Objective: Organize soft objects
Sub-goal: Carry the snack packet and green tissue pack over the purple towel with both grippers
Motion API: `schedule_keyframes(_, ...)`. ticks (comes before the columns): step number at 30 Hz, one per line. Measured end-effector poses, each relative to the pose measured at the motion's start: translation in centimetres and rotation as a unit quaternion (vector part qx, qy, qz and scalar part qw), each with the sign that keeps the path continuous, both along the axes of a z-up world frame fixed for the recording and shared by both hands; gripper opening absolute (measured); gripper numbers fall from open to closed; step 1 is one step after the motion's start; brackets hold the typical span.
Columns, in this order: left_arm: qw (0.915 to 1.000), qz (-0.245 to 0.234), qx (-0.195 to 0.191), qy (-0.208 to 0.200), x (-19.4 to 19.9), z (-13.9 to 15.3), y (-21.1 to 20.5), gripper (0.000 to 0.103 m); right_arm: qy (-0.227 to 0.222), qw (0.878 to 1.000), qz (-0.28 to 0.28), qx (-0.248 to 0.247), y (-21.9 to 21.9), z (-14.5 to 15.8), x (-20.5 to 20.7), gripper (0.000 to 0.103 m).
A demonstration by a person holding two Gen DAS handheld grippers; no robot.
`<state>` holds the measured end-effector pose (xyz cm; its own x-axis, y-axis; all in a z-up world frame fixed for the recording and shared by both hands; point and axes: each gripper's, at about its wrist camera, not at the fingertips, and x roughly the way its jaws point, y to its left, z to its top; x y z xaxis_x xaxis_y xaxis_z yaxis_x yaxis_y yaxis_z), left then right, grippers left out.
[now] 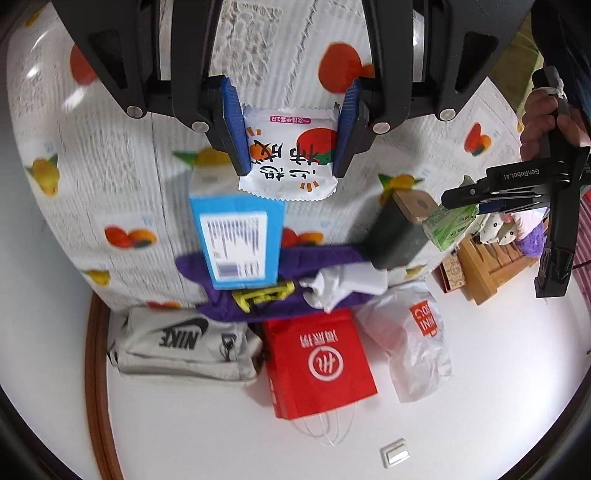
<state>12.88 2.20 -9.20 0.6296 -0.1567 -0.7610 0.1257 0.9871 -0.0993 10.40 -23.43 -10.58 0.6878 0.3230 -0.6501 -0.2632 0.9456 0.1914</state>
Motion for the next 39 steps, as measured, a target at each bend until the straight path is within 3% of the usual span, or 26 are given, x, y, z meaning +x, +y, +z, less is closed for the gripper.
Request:
schedule_keyframes(22,0.999,0.034,-0.021,-0.019,7.3,4.0,2.1,0.059,-0.028,0.999,0.016,-0.018,1.8,4.9,8.5,0.044)
schedule_keyframes(39,0.9977,0.057,-0.035,-0.011,14.8,3.3,3.0,0.059,-0.022,0.999,0.023,-0.013,1.8,4.1,16.0,0.045)
